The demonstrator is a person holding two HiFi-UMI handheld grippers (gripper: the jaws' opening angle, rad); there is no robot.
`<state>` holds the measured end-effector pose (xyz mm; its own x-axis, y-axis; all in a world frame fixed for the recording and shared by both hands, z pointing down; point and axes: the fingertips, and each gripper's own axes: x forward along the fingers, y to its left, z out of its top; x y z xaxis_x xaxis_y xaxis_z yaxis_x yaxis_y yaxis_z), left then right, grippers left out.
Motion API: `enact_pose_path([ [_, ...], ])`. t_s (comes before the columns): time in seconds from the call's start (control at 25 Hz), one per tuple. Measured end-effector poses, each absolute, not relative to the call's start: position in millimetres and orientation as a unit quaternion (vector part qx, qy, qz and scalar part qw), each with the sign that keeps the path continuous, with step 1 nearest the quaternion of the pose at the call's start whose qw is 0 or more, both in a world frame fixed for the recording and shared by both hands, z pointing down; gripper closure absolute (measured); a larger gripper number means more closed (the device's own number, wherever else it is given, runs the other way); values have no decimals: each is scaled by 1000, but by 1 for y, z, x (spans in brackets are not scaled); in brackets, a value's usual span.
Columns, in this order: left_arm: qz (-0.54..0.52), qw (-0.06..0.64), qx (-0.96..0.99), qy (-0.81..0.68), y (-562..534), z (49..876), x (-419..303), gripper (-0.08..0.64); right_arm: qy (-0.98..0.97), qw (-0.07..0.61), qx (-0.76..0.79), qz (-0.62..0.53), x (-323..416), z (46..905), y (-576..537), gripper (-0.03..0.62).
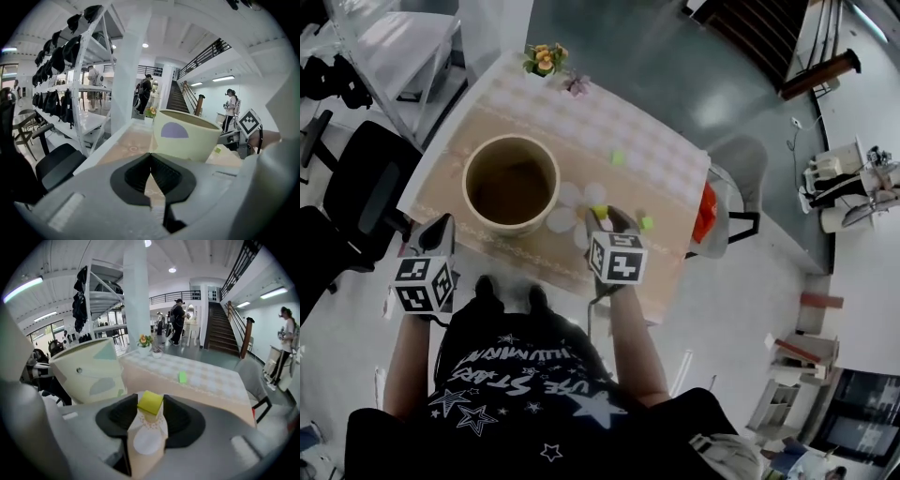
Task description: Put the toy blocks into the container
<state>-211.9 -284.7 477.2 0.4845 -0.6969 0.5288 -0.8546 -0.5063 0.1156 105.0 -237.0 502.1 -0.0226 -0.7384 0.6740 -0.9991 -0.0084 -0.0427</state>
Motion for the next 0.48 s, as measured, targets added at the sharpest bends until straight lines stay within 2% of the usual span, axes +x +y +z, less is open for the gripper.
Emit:
enact_pose_path([
  [0.48,187,156,865,-440,-324,452,-219,551,-727,119,650,190,58,374,-285,417],
])
